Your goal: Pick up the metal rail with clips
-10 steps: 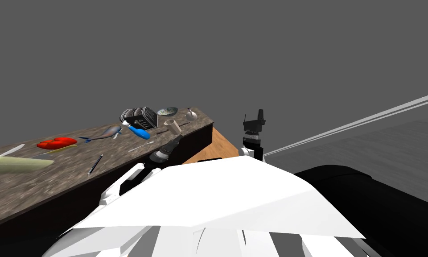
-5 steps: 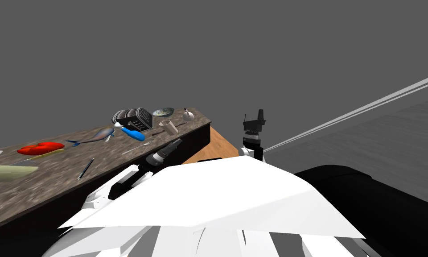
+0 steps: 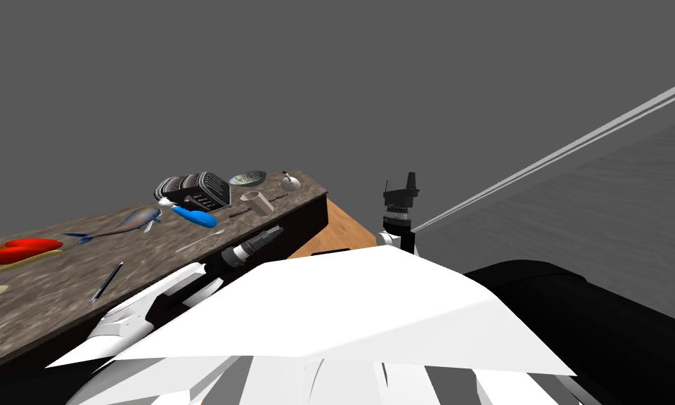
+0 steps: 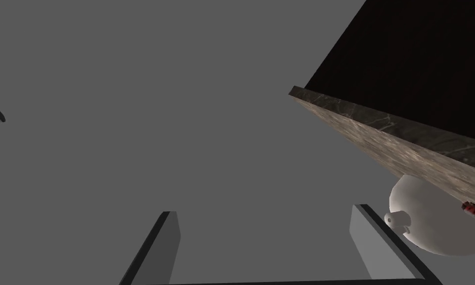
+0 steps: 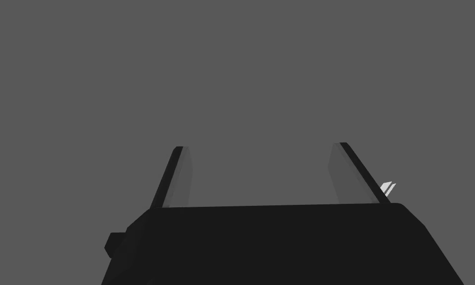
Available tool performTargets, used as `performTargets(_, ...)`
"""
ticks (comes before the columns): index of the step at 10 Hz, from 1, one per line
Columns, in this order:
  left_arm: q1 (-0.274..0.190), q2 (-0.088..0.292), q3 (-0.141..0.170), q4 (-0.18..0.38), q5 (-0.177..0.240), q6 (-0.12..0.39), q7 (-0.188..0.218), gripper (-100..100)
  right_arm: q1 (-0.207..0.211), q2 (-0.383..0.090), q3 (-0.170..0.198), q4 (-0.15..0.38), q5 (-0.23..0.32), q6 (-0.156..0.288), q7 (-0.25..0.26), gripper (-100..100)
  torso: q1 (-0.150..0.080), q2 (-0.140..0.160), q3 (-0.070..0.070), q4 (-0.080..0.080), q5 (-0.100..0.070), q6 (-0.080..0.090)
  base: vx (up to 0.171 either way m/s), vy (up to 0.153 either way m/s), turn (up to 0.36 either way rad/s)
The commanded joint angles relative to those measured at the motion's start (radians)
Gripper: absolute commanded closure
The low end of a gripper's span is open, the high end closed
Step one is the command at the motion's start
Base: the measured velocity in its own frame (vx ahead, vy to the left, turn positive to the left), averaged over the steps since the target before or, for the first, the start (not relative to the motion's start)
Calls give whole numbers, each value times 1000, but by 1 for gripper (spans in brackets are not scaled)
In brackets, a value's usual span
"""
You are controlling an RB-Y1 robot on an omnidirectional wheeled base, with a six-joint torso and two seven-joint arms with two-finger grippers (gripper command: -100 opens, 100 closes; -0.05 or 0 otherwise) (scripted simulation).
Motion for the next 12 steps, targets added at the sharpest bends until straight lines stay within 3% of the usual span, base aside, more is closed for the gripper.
performTargets(1, 11, 48, -4, 21, -8, -5, -3, -100, 0, 0, 0, 0, 0, 0, 0, 0, 0, 0, 0, 0, 0, 0, -15, -29, -80)
performTargets(2, 19, 80, -16, 66, -25, -14, -5, -100, 0, 0, 0, 0, 0, 0, 0, 0, 0, 0, 0, 0, 0, -1, -12, -33, -155)
performTargets(5, 26, 164, -29, 115, -43, -22, -8, -100, 0, 0, 0, 0, 0, 0, 0, 0, 1, -1, -1, 0, 0, 0, -2, -19, -104)
performTargets(6, 34, 193, -42, 161, -61, -30, -11, -100, 0, 0, 0, 0, 0, 0, 0, 0, 2, -1, -1, 0, 0, -1, 4, -15, -144)
performTargets(7, 34, 221, -42, 161, -61, -30, -11, -100, 0, 0, 0, 0, 0, 0, 0, 0, 1, -1, -1, 0, 0, 0, 4, -7, -86)
performTargets(10, 51, 307, -71, 250, -98, -44, -19, -100, 0, 0, 0, 0, 0, 0, 0, 0, 2, -2, -1, 0, 1, -1, 11, -2, -133)
performTargets(11, 51, 323, -71, 251, -98, -44, -19, -100, 0, 0, 0, 0, 0, 0, 0, 0, 3, -2, -1, 0, 0, 0, 14, 8, -92)
performTargets(12, 59, 368, -87, 288, -118, -51, -24, -100, 0, 0, 0, 0, 0, 0, 0, 0, 3, -2, -1, 0, 1, -1, 23, 10, -152)
